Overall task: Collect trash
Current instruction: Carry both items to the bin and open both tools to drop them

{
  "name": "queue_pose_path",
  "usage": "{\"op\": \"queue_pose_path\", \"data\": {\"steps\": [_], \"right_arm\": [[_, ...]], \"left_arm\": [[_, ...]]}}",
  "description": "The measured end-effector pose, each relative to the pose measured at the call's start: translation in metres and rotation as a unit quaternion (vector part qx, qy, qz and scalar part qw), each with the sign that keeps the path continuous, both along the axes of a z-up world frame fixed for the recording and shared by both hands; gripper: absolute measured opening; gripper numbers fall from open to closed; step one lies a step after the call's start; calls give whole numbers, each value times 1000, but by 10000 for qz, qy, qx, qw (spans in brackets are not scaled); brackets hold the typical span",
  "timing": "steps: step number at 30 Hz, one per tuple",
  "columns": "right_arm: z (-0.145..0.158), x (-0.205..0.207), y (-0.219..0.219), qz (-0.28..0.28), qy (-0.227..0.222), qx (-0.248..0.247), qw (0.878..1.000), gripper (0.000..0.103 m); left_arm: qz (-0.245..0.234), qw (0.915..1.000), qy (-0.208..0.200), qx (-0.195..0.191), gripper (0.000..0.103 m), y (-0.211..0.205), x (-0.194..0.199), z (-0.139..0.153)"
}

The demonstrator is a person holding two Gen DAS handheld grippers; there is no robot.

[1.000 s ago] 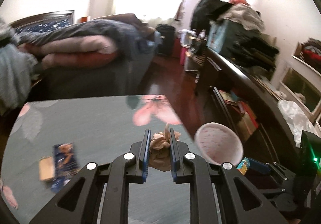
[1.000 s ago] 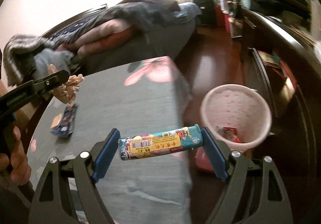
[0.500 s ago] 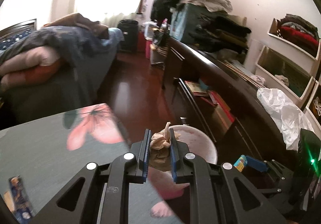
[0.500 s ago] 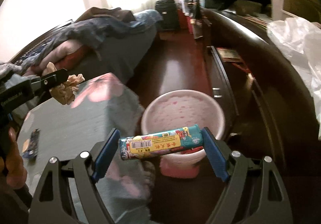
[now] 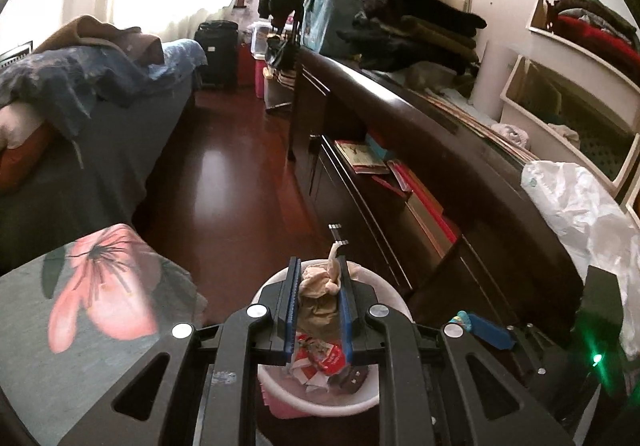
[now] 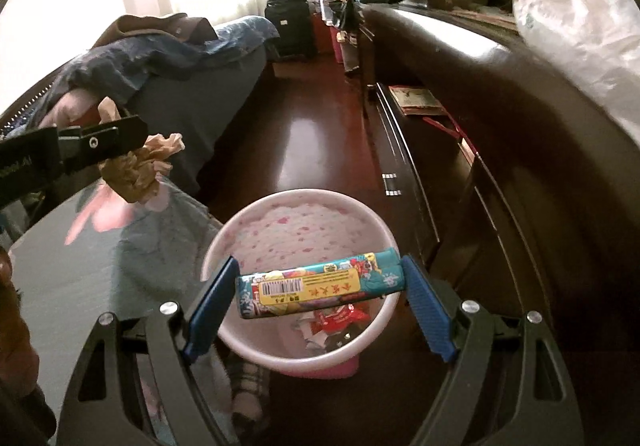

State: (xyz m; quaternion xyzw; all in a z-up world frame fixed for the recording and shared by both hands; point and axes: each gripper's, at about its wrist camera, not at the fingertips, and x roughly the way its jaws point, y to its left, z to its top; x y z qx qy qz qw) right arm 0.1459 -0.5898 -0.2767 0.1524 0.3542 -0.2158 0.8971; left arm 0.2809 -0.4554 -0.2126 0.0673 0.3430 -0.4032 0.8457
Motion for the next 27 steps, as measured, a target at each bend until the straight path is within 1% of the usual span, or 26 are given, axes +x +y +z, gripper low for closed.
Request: {"op": "queue_pose_path", "data": {"steps": [4,5,6,8,10,12,13,14,17,21,26,27], "right_arm": [[-15,14,-9,-75,132,-49,9999,83],[-19,17,-11,-91,164,-72,9998,83],[-21,19,-13,-97,181,-83,9998,83],[-27,25,-14,-89,202,-80,9997,83],[-32,27,-16,-83,209,-107,9997,88],[-35,29,-16,-118,236,-196,9995,88],[-37,30,-15,-120,260,-239,9993,89],[-38,30,-13,-120,287,-262,9992,89],[-36,27,-5,-104,305,-323,9990,89],[-30,18,9,-90,359,-399,9985,91],[-18,2,33,7,317,-234,9992,93],[-15,0,38,20,307,-214,9993,94]], "left_arm": [[-49,9998,146,97,22,-16,9,-13],[-38,9998,154,104,29,-18,11,-15],[-34,9998,158,123,34,-20,12,-18],[31,9999,113,115,49,-20,14,-21],[71,9999,112,94,54,-19,16,-21],[82,9999,116,25,61,-15,17,-18],[99,9999,93,-14,69,-12,16,-16],[121,9999,58,-42,74,-11,16,-14],[192,9997,-135,-97,76,0,12,-4],[266,9993,-220,-169,79,16,7,9],[459,9983,-291,-218,80,45,0,22],[548,9977,-311,-229,80,57,-3,25]]}}
